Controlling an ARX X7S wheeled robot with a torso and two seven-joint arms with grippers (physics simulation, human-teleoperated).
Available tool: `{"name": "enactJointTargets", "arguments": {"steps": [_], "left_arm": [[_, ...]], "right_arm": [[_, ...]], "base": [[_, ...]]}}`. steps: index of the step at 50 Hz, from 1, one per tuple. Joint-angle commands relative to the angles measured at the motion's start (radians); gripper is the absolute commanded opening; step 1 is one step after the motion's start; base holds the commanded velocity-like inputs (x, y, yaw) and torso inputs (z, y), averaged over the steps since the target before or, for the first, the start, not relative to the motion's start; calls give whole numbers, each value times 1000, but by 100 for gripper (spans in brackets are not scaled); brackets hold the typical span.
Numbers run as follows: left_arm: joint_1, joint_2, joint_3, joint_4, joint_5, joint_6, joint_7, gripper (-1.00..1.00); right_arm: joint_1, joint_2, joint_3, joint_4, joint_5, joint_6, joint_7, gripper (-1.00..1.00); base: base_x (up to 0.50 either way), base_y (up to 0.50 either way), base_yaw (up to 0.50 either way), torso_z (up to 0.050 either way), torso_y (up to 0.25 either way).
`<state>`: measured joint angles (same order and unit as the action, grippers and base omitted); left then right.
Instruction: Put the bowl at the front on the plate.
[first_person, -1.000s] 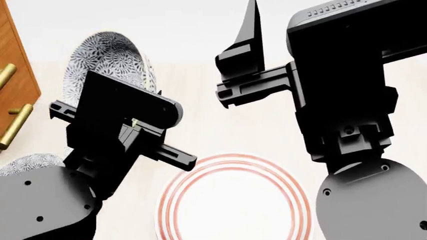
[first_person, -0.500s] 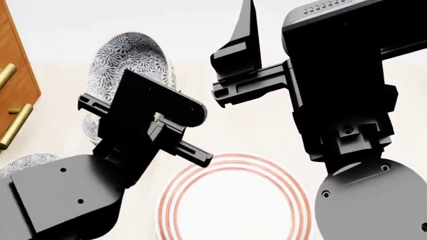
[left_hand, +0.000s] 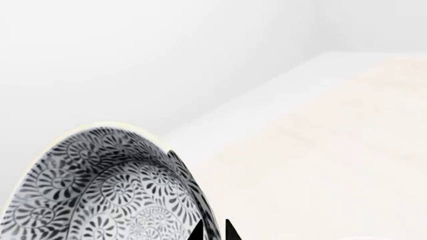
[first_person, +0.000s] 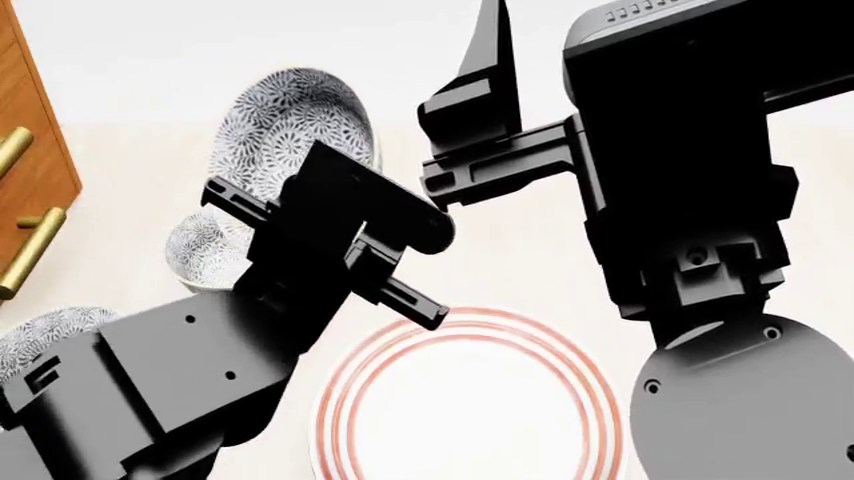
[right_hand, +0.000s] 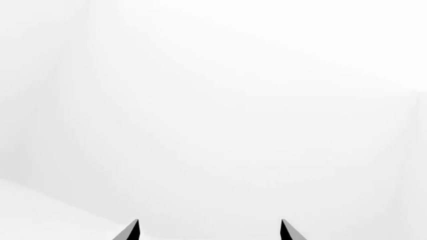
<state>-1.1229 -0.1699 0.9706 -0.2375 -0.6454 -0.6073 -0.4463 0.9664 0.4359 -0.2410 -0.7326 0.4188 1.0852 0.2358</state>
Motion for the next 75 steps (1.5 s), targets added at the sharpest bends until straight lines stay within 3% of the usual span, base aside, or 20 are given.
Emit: {"name": "enactJointTargets", "arguments": {"steps": [1, 25, 39, 56, 75], "left_arm": [[-25, 37, 31, -89, 41, 32, 44, -100], [-80, 120, 83, -281, 45, 100, 212, -100], [-119, 167, 112, -400, 17, 129, 225, -100], [-259, 170, 527, -530, -358, 314, 171, -100], [-297, 170, 575, -514, -369, 255, 251, -100]], "right_arm": [[-1, 1, 2, -2, 4, -3, 3, 100], [-3, 4, 10, -9, 12, 4, 15, 100], [-18, 11, 26, -34, 21, 14, 28, 100], [-16, 13, 15, -19, 19, 1, 31, 100], [-20, 15, 19, -23, 25, -2, 38, 100]], "base": [[0, 0, 0, 0, 0], [0, 0, 0, 0, 0], [0, 0, 0, 0, 1], [0, 0, 0, 0, 1], [0, 0, 0, 0, 1]]}}
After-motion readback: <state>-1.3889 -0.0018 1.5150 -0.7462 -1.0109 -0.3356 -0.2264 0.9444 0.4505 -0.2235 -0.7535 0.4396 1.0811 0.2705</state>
